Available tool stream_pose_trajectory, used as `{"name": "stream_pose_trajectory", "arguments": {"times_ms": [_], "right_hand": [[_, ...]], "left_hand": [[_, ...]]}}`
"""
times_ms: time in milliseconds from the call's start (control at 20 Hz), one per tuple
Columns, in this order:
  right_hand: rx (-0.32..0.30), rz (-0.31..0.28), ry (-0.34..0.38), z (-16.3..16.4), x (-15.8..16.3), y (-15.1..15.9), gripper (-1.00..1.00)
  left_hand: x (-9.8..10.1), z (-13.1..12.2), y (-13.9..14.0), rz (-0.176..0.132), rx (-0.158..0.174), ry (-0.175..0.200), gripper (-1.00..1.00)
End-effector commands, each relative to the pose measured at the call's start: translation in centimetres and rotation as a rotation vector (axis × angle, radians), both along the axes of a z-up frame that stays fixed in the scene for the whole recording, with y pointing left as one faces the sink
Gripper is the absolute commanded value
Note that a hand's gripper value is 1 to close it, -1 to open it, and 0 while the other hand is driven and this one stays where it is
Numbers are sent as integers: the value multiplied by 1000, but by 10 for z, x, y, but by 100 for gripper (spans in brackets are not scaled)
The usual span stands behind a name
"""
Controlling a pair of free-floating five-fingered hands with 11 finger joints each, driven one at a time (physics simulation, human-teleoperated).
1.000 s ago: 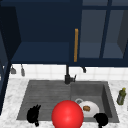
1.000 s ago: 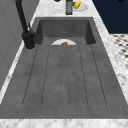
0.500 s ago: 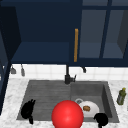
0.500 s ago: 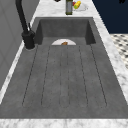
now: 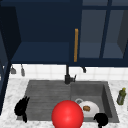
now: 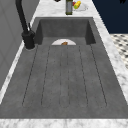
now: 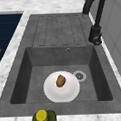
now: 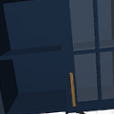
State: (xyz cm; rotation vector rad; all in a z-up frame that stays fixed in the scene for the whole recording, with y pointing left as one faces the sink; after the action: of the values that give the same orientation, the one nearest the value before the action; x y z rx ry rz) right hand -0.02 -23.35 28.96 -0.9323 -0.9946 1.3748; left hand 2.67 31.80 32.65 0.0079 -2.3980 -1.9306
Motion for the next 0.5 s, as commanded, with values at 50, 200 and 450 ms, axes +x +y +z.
{"name": "stream_pose_trajectory", "arguments": {"times_ms": [50,200,450], "right_hand": [[0,0,0,0,0,0,0],[0,0,0,0,0,0,0],[0,0,0,0,0,0,0]], "left_hand": [[11,0,22,-52,-25,0,-100],[20,0,38,-49,-20,1,-100],[41,-7,66,-39,-32,1,-100]]}}
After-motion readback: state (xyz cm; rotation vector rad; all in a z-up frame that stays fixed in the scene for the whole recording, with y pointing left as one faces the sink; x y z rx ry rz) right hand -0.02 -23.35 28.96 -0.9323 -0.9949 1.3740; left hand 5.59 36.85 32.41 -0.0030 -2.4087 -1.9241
